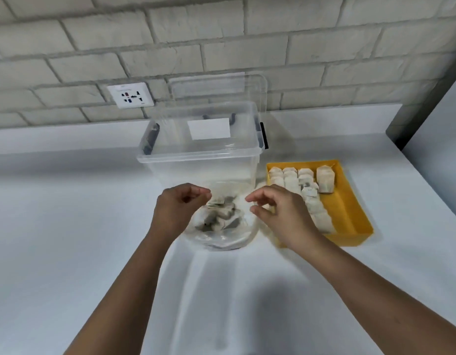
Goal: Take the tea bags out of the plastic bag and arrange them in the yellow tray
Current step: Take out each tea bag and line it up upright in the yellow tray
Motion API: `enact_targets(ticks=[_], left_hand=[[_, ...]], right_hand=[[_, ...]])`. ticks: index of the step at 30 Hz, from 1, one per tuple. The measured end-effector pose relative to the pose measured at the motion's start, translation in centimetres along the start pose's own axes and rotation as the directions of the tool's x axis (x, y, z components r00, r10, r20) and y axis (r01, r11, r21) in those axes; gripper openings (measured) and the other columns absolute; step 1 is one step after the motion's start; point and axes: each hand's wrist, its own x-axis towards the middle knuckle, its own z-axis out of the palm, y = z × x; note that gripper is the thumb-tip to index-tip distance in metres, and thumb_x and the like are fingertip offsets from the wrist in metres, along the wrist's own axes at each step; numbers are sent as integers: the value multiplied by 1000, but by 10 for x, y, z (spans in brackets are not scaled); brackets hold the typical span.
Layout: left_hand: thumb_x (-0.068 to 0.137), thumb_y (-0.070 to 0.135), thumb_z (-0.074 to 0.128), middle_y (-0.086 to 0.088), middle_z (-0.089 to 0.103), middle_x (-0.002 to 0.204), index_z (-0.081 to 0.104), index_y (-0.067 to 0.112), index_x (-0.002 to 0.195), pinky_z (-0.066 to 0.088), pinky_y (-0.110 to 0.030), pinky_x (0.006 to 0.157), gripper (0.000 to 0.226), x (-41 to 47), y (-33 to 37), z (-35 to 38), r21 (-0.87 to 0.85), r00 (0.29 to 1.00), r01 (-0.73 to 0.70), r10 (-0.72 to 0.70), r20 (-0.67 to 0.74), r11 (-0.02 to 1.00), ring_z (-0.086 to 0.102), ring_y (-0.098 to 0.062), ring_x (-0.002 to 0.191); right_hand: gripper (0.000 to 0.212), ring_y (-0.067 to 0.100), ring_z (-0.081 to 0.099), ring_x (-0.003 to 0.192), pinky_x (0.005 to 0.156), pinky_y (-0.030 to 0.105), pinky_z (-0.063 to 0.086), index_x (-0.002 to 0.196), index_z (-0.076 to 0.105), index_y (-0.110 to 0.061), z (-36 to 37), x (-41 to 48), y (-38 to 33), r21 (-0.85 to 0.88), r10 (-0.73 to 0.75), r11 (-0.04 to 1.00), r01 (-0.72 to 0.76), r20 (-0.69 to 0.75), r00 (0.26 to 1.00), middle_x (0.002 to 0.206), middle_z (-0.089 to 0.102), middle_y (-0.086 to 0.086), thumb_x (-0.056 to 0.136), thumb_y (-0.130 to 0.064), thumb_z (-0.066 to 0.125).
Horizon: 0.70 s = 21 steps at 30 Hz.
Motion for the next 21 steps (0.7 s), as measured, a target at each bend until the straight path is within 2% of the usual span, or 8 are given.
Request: enact_targets(ticks=[4, 8, 11, 13, 15, 16, 19, 21], left_hand=[[84, 7, 73, 14, 72, 74, 78, 17, 89, 40, -1, 60, 12, -4, -24, 15, 179, 993, -60, 41, 109, 982, 64, 7, 65], [85, 12, 72, 8, 71, 89, 77, 20, 93, 42, -7, 68, 13, 6, -44, 26, 355, 994, -96, 68, 91, 930, 65, -6, 82], [81, 24, 76, 4, 62, 104, 73, 19, 101, 47, -26, 78, 21, 12, -61, 30, 491, 997, -69, 50, 52, 868, 60, -16, 100], [78, 33, 76, 3, 62, 107, 71, 19, 99, 50, -34, 80, 25, 15, -68, 31, 541, 998, -37, 6, 60, 840, 57, -19, 104], [79, 37, 71, 5, 65, 91, 65, 25, 78, 52, -37, 71, 14, 17, -71, 33, 571, 997, -35, -13, 80, 820, 61, -21, 94], [82, 37, 68, 5, 66, 84, 64, 25, 74, 53, -37, 69, 15, 17, -70, 34, 592, 996, -37, -16, 85, 805, 62, -22, 89], [90, 39, 60, 3, 70, 94, 68, 20, 97, 52, -35, 73, 22, 16, -69, 38, 664, 997, -68, 33, 65, 745, 65, -21, 91], [91, 40, 59, 6, 69, 94, 65, 21, 96, 51, -34, 72, 21, 14, -69, 36, 617, 998, -60, 43, 42, 785, 65, -18, 90]], right_hand=[[19, 12, 65, 91, 85, 26, 50, 99, 74, -15, 38, 2, -7, -71, -42, 996, 54, 158, 987, 99, 71, -1, 87, -3, 64], [22, 22, 63, 97, 83, 30, 47, 104, 72, -15, 57, 9, -7, -220, -10, 973, 67, 253, 967, 105, 69, 3, 90, -4, 59], [25, 22, 60, 104, 86, 31, 46, 110, 71, -18, 60, 12, -3, -314, 37, 948, 56, 282, 959, 112, 67, 2, 93, -9, 56], [25, 21, 60, 106, 88, 33, 46, 113, 70, -20, 61, 15, -1, -338, 58, 940, 43, 285, 957, 115, 66, 1, 94, -12, 55], [24, 20, 60, 104, 87, 34, 48, 113, 70, -21, 62, 16, 2, -339, 71, 940, 28, 276, 958, 115, 66, 0, 94, -15, 55], [24, 19, 61, 103, 86, 34, 48, 112, 70, -22, 62, 17, 3, -335, 74, 942, 22, 271, 960, 114, 66, 0, 94, -16, 56], [22, 17, 62, 99, 85, 35, 50, 111, 71, -24, 62, 17, 7, -326, 84, 945, 6, 260, 962, 111, 66, -2, 93, -20, 58], [21, 15, 63, 96, 85, 34, 50, 111, 71, -26, 61, 18, 8, -313, 103, 949, -20, 250, 963, 109, 66, -3, 93, -21, 59]])
